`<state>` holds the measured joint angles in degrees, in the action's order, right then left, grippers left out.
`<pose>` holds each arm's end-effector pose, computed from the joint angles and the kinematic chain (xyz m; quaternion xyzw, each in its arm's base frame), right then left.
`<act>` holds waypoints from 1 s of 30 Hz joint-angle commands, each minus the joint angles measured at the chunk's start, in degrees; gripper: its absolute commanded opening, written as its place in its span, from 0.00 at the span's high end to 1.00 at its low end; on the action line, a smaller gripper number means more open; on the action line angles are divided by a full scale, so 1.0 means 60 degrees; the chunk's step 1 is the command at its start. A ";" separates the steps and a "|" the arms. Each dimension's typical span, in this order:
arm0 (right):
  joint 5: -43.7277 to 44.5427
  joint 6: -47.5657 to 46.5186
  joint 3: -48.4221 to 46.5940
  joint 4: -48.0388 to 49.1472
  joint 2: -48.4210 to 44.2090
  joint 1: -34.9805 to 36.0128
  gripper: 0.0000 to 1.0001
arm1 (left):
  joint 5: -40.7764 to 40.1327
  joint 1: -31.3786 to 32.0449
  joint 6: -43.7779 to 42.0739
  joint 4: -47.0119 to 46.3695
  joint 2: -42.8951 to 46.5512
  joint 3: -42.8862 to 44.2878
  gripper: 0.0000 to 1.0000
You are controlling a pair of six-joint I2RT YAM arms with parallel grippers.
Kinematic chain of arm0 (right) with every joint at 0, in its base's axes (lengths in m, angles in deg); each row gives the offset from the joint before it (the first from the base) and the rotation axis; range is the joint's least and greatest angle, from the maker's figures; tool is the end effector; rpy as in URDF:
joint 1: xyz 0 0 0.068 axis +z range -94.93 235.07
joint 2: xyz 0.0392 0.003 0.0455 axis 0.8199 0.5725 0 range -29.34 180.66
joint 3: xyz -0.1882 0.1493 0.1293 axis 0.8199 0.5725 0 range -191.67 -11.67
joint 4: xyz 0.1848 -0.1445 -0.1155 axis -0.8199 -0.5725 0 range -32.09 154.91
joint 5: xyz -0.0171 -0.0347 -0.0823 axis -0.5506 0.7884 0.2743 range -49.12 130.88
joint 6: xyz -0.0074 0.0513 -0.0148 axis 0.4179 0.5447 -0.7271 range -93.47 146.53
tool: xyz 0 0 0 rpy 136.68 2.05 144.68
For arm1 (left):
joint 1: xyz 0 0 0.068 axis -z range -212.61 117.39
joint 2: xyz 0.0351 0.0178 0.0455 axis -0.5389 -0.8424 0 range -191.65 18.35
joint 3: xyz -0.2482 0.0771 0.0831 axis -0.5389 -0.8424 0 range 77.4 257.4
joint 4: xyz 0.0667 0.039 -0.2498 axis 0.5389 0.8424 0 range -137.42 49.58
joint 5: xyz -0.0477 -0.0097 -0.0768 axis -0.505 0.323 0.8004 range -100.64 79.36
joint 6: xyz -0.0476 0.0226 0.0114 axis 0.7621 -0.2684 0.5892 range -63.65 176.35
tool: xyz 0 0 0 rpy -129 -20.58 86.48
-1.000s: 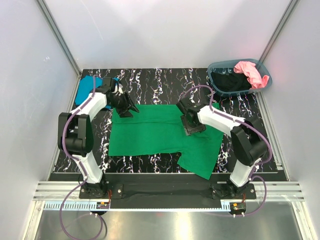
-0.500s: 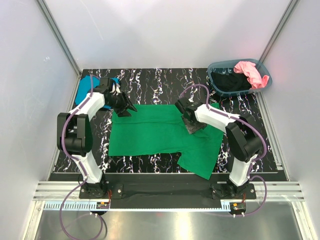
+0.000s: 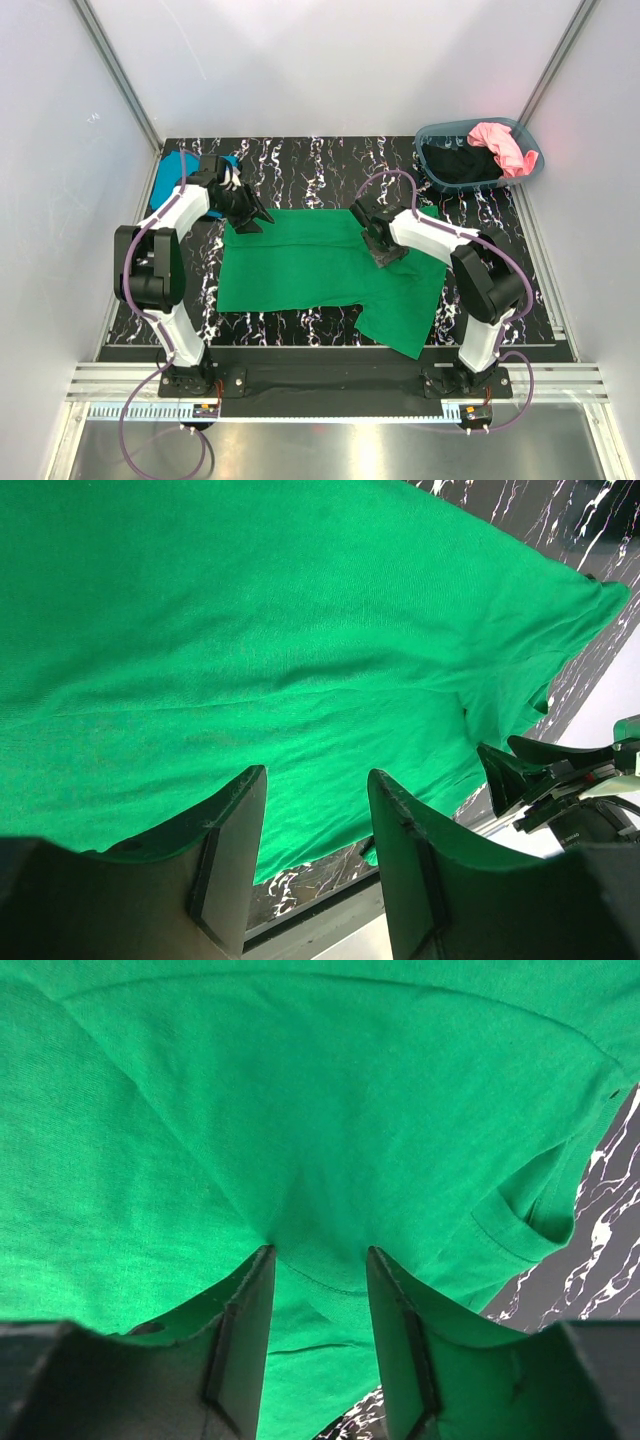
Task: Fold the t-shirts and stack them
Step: Fold the tshirt
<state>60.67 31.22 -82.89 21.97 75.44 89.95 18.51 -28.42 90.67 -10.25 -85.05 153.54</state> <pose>0.2939 0.1900 0.1788 -0.2353 0.9498 -0.1214 0.1667 0.3696 -0.0445 0.2167 -0.1916 0.9259 -0.3023 0.1213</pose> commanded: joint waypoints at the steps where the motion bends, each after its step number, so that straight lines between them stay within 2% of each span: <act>1: -0.0076 -0.0268 -0.0024 0.0315 -0.0016 0.0106 0.53 | 0.0064 -0.0024 -0.0067 -0.0233 -0.0009 0.0171 0.50; 3: -0.0105 -0.0283 -0.0054 0.0286 0.0013 0.0106 0.58 | 0.0050 -0.0038 -0.0067 -0.0175 -0.0009 0.0215 0.50; 8: -0.0398 -0.0400 0.0019 0.0418 0.0057 0.0106 0.54 | 0.0035 -0.0038 -0.0023 -0.0189 0.0006 0.0230 0.50; 11: -0.0442 -0.0328 -0.0024 0.0374 0.0247 0.0120 0.57 | 0.0035 -0.0038 -0.0023 -0.0189 0.0020 0.0216 0.51; 14: -0.0413 -0.0283 -0.0112 0.0360 0.0277 0.0091 0.78 | 0.0006 -0.0053 -0.0037 -0.0189 0.0035 0.0157 0.51; 15: -0.0456 -0.0269 -0.0170 0.0330 0.0277 0.0091 0.91 | -0.0023 -0.0053 -0.0037 -0.0189 0.0035 0.0128 0.51; 17: -0.0661 -0.0240 -0.0448 0.0126 0.0234 0.0091 1.00 | -0.0009 -0.0068 -0.0023 -0.0189 0.0020 0.0099 0.51; 24: -0.2110 0.0463 -0.1430 -0.0739 0.0029 -0.0552 1.00 | 0.0093 -0.0068 0.0138 -0.0423 -0.0038 0.0040 0.51; 30: -0.3750 0.0830 -0.1431 -0.0681 -0.0118 -0.2017 1.00 | 0.0050 -0.0068 0.0065 -0.0394 -0.0126 0.0069 0.51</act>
<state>44.87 34.13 -90.21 19.00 77.03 81.20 18.51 -28.58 91.00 -11.13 -85.40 153.54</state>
